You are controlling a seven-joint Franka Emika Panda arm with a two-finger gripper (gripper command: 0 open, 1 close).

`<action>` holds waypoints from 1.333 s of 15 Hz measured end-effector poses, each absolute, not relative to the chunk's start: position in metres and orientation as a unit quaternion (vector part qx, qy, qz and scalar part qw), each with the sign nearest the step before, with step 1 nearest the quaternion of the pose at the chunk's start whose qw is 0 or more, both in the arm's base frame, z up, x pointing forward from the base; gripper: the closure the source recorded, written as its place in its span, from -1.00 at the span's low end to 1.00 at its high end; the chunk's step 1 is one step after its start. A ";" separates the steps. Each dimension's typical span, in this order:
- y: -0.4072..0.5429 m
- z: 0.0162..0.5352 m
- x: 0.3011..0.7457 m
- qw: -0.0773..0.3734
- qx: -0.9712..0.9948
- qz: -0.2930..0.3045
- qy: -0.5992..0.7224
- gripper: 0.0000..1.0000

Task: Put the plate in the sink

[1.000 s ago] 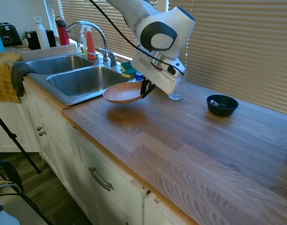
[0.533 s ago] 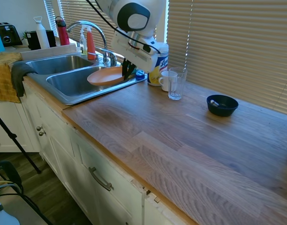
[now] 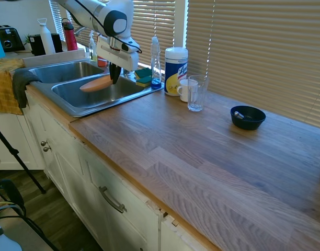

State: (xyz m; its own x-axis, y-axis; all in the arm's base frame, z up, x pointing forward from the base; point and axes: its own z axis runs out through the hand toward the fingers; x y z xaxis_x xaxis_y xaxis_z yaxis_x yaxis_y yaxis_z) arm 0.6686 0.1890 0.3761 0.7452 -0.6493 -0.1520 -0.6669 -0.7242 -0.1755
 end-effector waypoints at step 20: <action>0.268 0.256 0.742 0.022 -0.918 0.042 0.393 -1.00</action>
State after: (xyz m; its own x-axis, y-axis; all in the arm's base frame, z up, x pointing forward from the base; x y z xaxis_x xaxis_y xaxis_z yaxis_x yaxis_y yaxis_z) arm 0.7419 0.2682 0.2565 0.6871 -0.7203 -0.0946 -0.7240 -0.6898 -0.0068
